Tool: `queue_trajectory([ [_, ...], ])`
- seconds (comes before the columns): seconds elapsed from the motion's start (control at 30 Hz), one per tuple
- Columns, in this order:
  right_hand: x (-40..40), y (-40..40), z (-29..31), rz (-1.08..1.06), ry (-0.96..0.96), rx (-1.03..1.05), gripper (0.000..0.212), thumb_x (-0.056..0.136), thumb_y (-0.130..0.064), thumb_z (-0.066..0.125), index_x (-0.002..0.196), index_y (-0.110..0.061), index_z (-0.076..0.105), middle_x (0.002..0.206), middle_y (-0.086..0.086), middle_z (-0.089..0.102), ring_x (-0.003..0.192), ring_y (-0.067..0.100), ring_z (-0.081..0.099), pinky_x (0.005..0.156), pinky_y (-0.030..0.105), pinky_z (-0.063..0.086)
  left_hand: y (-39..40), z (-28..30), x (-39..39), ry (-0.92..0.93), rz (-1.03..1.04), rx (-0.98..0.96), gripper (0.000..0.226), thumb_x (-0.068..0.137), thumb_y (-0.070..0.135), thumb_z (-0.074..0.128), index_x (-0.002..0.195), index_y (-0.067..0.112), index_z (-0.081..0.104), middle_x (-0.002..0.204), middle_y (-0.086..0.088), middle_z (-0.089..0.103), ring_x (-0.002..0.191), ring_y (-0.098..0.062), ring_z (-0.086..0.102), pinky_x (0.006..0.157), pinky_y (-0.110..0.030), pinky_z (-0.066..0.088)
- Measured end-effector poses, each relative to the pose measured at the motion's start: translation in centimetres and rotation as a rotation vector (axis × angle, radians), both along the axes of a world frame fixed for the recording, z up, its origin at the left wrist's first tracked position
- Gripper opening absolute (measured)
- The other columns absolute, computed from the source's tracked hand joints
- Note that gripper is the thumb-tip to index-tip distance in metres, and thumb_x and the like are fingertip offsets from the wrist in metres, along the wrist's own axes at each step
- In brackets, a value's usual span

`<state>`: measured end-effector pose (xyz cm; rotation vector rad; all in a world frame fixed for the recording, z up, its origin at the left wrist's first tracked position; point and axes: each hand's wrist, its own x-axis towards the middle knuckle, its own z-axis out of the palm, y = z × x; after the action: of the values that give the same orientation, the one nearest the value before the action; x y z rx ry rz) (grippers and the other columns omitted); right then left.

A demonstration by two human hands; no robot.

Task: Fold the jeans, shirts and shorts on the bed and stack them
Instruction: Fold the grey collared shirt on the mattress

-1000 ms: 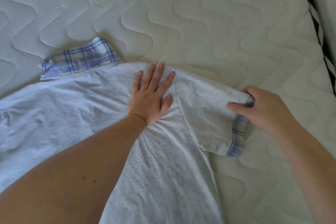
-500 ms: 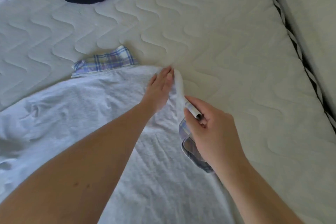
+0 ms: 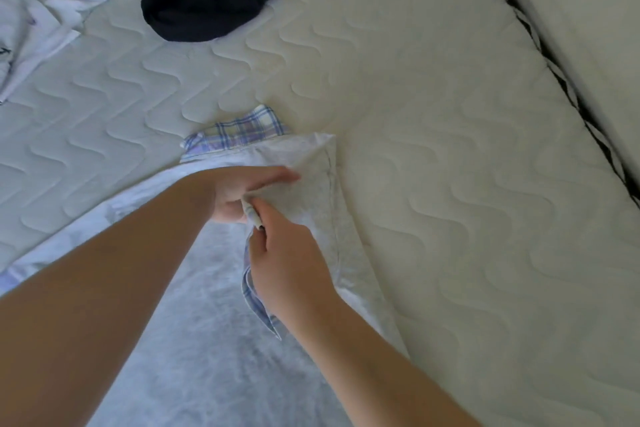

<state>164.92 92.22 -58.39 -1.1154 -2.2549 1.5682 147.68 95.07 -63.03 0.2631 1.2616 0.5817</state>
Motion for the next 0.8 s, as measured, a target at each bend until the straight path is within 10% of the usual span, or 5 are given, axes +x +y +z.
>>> queue_trajectory([
  [0.17, -0.3, -1.6, -1.0, -0.025, 0.080, -0.044, 0.036, 0.102, -0.022, 0.040, 0.138, -0.025, 0.045, 0.075, -0.007, 0.058, 0.069, 0.013, 0.058, 0.061, 0.023, 0.041, -0.5, -0.6, -0.9, 0.348, 0.012, -0.072, 0.020, 0.093, 0.001, 0.049, 0.098, 0.010, 0.066, 0.089, -0.008, 0.072, 0.079, -0.018, 0.069, 0.067, -0.029, 0.058],
  [0.3, 1.7, -2.4, -2.5, 0.010, 0.057, -0.048, 0.049, 0.101, -0.031, 0.048, 0.148, -0.026, 0.036, 0.141, -0.009, 0.051, 0.127, 0.010, 0.049, 0.103, 0.026, 0.040, -1.4, -1.6, -1.0, 0.606, -0.086, -0.081, 0.029, 0.095, 0.006, 0.046, 0.114, 0.016, 0.065, 0.106, -0.006, 0.072, 0.096, -0.024, 0.066, 0.075, -0.032, 0.054],
  [0.47, 7.3, -1.4, -5.0, -0.055, -0.206, 0.104, 0.052, 0.099, -0.032, 0.050, 0.148, -0.021, 0.036, 0.144, -0.005, 0.046, 0.134, 0.011, 0.039, 0.110, 0.020, 0.027, -1.1, -3.7, -0.2, 0.969, -0.109, 0.153, 0.031, 0.096, 0.036, 0.059, 0.126, 0.026, 0.058, 0.117, 0.006, 0.063, 0.088, -0.002, 0.057, 0.064, -0.018, 0.041],
  [0.63, 12.1, -3.1, -5.9, -0.020, -0.531, 0.303, 0.040, 0.089, -0.047, 0.061, 0.119, -0.021, 0.056, 0.110, -0.005, 0.056, 0.101, 0.018, 0.058, 0.086, 0.031, 0.045, 2.8, -4.9, 1.3, 1.143, -0.249, 0.317, 0.045, 0.094, 0.043, 0.062, 0.130, 0.016, 0.057, 0.116, 0.003, 0.064, 0.103, -0.013, 0.060, 0.086, -0.024, 0.045],
  [0.8, 14.1, -6.3, -6.2, 0.116, -0.751, 0.414, 0.061, 0.037, -0.053, 0.093, 0.072, -0.012, 0.064, 0.066, 0.006, 0.057, 0.053, 0.025, 0.058, 0.046, 0.035, 0.047, 6.6, -5.6, 2.4, 1.188, -0.412, 0.317, 0.033, 0.098, 0.038, 0.057, 0.120, 0.014, 0.063, 0.107, 0.000, 0.063, 0.091, -0.015, 0.055, 0.075, -0.025, 0.039],
])
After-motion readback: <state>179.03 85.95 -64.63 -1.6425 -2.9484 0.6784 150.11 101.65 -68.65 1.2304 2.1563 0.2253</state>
